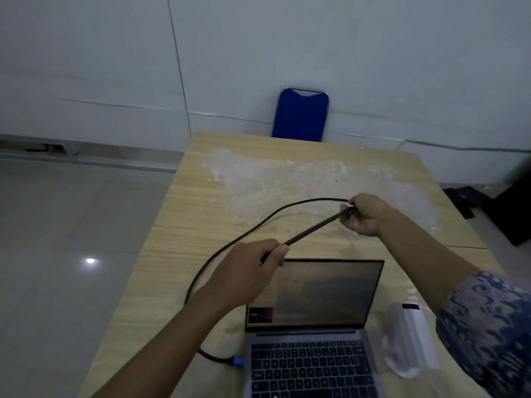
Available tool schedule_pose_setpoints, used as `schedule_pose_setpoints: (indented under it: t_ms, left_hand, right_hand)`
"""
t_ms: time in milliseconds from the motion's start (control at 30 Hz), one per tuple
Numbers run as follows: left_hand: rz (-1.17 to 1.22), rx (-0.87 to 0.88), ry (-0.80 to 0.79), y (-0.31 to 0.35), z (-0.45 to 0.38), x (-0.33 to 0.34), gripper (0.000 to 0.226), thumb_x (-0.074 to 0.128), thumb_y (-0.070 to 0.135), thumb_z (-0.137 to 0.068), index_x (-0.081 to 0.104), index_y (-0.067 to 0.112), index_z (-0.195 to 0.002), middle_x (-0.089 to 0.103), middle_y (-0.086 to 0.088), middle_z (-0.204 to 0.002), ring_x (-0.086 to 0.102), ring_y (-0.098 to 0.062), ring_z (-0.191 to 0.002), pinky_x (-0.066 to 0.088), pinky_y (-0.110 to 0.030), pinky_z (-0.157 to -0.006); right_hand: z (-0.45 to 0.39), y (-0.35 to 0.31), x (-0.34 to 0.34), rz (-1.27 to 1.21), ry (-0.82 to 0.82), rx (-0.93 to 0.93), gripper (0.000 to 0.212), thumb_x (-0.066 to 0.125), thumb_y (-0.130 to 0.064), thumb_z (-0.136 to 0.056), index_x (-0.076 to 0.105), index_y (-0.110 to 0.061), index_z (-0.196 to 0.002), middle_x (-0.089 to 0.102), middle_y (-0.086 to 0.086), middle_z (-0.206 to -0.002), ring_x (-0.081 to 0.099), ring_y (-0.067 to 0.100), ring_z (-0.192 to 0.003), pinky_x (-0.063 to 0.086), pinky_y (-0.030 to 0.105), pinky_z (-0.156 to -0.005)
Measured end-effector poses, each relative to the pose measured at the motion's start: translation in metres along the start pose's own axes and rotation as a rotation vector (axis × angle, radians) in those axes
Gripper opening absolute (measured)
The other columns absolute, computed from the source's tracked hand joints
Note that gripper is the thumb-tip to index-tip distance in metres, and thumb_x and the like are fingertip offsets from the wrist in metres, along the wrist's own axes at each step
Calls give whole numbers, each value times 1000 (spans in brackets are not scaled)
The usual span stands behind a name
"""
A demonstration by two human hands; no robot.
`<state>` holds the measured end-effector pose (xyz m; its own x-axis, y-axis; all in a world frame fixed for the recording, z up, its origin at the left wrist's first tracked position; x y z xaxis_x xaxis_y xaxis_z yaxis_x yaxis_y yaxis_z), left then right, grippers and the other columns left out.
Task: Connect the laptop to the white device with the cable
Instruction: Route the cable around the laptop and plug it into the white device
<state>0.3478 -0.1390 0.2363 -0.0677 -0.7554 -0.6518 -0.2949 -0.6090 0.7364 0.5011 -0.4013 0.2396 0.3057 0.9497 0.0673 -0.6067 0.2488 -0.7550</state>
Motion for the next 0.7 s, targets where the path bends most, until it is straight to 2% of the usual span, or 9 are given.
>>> schedule_pose_setpoints:
  t_ms: [67, 133, 233, 333, 400, 500, 600, 700]
  left_hand:
    - [-13, 19, -58, 39, -10, 32, 39, 34, 60, -99, 58, 37, -79, 55, 15, -56, 45, -8, -43, 28, -18, -42]
    - [-12, 17, -130, 73, -15, 64, 39, 30, 61, -99, 58, 38, -84, 55, 13, -58, 45, -8, -45, 27, -18, -43]
    - [-65, 5, -240, 117, -18, 115, 37, 29, 57, -101, 59, 36, -94, 59, 13, -69, 52, -3, -58, 39, -23, -51]
    - [-60, -43, -357, 143, -12, 156, 36, 30, 55, -103, 58, 33, -93, 54, 16, -66, 49, 2, -55, 33, -24, -50]
    - [-92, -70, -412, 157, -8, 180, 35, 31, 54, -102, 56, 33, -89, 52, 13, -65, 46, 1, -52, 32, -25, -50]
    - [-115, -69, -465, 172, -4, 209, 33, 33, 52, -102, 56, 32, -91, 53, 12, -71, 49, -2, -60, 39, -27, -55]
    - [-127, -60, -535, 189, -4, 236, 32, 33, 48, -103, 55, 27, -93, 60, 2, -81, 55, -19, -72, 48, -37, -64]
    - [-127, -37, -584, 205, -4, 261, 33, 33, 44, -104, 57, 22, -105, 66, -5, -90, 54, -20, -70, 46, -38, -62]
  right_hand:
    - [-7, -11, -28, 71, 12, -21, 15, 28, -9, -103, 42, -4, -104, 43, 6, -72, 38, 11, -51, 39, 14, -37]
    - [-21, -22, -59, 191, 59, -50, 20, 26, -8, -102, 45, -5, -108, 46, 4, -68, 35, 6, -36, 32, 15, -35]
    - [-42, -28, -118, 285, 104, 5, 22, 29, -8, -100, 47, -7, -89, 45, 1, -58, 29, 6, -25, 25, 16, -35]
    - [-57, -24, -170, 270, 88, 66, 26, 32, -4, -99, 41, -9, -75, 37, -2, -36, 26, 6, -22, 21, 14, -30]
    - [-68, -17, -204, 258, 77, 105, 27, 32, -1, -97, 39, -9, -72, 31, -4, -30, 25, 6, -20, 20, 13, -28]
    - [-86, 1, -253, 240, 92, 136, 27, 31, 0, -95, 41, -9, -71, 33, -3, -36, 27, 6, -20, 20, 11, -28]
    - [-101, 20, -307, 186, 143, 158, 25, 30, 0, -93, 40, -12, -73, 34, -1, -50, 27, 6, -20, 19, 12, -29]
    - [-105, 33, -363, 150, 259, 147, 25, 32, 1, -94, 40, -11, -74, 34, 3, -58, 27, 6, -19, 20, 11, -30]
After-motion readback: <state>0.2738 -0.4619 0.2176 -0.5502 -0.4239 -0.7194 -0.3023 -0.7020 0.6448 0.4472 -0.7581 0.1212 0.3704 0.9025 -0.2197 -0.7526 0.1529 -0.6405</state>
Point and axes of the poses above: each hand's wrist, its own z-axis away from the middle knuckle, its own x-axis out of the palm, y = z × x, the point moved 3 cm from there along -z, towards the middle knuckle
